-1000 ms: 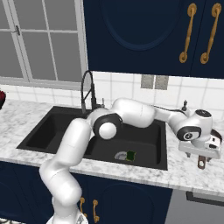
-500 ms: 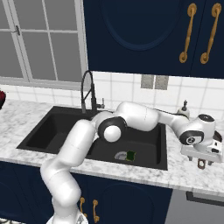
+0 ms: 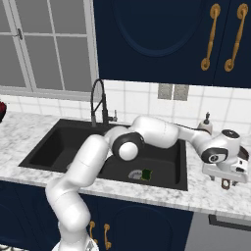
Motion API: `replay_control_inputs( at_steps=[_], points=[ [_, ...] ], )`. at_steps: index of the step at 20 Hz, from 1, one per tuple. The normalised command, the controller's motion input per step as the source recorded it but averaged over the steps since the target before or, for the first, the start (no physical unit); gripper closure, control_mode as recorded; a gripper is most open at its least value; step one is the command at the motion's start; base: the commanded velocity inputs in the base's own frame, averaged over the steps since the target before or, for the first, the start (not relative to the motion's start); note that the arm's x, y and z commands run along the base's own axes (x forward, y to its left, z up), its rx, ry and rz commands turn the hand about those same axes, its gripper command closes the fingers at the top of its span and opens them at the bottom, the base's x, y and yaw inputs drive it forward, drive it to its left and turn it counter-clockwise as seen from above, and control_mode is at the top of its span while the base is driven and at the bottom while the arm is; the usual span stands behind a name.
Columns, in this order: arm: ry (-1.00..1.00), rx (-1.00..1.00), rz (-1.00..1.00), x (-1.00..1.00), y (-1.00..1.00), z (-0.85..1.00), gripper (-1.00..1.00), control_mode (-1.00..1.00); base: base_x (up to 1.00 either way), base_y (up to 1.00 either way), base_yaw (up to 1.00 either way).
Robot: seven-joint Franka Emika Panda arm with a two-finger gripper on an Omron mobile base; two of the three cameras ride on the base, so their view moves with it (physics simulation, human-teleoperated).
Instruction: Pick the pan and sponge and place them into the sink. Then turn on the water.
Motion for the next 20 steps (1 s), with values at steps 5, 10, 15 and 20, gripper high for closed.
replay_control_inputs(
  at_steps=[5,10,15,20],
  points=[
    [0.0,0.03,0.0,0.18,0.0,-0.11,-1.0,-1.0,0.0,0.0,0.0],
    [0.0,0.03,0.0,0.17,-0.02,-0.12,-1.0,-1.0,0.0,0.0,0.0],
    [0.02,0.0,0.0,0.17,0.0,-0.15,1.0,-1.0,0.0,0.0,0.0],
    [0.04,0.0,0.0,0.04,0.0,-0.07,1.0,-1.0,0.0,0.0,0.0]
  ],
)
